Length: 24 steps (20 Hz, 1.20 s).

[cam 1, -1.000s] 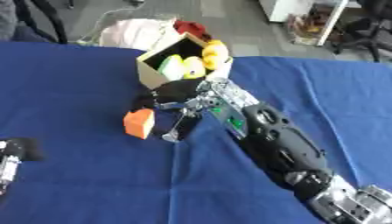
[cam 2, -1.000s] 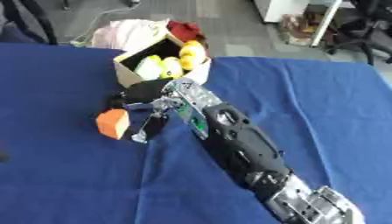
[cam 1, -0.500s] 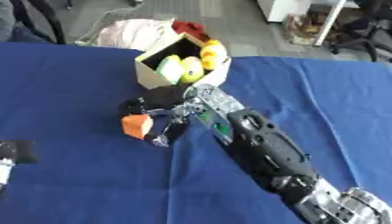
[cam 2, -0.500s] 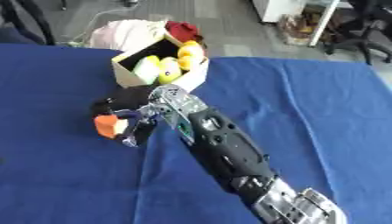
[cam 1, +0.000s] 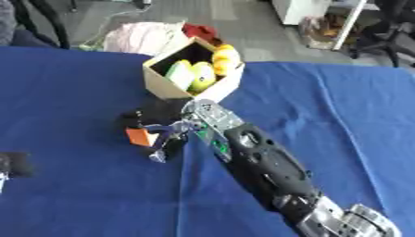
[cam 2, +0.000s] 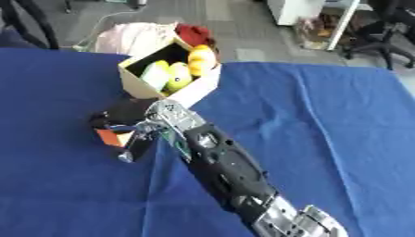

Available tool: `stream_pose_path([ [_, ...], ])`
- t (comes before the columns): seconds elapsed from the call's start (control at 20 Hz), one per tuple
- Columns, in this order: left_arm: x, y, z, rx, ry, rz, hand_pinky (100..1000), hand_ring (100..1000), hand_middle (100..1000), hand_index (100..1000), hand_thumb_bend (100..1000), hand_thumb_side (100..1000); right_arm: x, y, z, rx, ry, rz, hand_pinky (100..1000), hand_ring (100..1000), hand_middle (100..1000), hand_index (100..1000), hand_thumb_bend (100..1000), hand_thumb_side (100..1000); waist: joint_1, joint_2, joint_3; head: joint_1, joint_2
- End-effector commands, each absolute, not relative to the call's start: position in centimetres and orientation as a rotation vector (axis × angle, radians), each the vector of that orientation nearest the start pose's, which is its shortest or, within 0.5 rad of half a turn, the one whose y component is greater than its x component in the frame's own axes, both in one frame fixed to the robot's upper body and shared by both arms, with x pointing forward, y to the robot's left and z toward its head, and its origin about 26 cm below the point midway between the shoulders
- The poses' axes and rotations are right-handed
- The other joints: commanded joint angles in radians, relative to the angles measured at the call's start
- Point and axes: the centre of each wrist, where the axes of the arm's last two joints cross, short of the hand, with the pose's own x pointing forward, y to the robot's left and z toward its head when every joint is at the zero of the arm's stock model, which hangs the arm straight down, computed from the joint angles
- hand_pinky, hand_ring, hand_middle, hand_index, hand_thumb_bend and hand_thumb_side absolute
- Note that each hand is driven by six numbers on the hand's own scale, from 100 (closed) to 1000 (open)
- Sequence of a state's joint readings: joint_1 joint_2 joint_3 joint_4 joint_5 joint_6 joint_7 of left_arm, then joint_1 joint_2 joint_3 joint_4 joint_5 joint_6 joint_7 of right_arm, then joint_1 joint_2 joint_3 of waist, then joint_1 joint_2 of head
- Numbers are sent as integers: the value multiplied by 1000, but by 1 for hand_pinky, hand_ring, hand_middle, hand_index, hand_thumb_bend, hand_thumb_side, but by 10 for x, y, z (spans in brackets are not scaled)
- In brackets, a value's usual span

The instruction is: Pick up objects on the table and place them in the box.

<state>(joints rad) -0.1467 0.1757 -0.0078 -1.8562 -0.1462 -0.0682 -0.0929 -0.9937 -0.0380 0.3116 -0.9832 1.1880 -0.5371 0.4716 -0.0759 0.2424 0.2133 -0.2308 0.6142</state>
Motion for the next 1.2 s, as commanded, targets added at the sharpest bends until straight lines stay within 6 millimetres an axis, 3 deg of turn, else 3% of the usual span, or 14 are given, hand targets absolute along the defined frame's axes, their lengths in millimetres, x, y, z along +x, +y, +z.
stream_pose_path([
  [0.05,298,255,121,167,-2069,-412,657,539,484,662,100,777,454,-68,162,758,1965,-2721,799,829,926,973,100,289,11,-4,2,-4,-13],
  [0.2,299,255,121,166,-2068,-413,657,539,484,662,100,778,455,-70,158,792,2025,-2675,661,701,834,894,100,281,11,-2,1,-6,-14],
  [0.5,299,255,121,168,-2069,-412,656,538,484,662,100,777,457,-74,151,845,2159,-2545,463,507,733,789,100,254,12,1,0,-9,-14],
  [0.95,299,255,121,172,-2067,-407,656,537,483,662,100,778,460,-82,150,888,2328,-2377,311,379,627,712,100,214,12,0,-4,-8,-18],
  [1.05,299,255,121,173,-2067,-406,656,537,483,663,100,778,460,-83,152,890,2358,-2343,323,387,628,719,100,210,13,-1,-5,-7,-19],
  [1.2,299,255,121,175,-2067,-404,656,537,483,663,100,778,460,-85,156,890,2390,-2316,601,652,798,846,100,212,14,-1,-7,-7,-20],
])
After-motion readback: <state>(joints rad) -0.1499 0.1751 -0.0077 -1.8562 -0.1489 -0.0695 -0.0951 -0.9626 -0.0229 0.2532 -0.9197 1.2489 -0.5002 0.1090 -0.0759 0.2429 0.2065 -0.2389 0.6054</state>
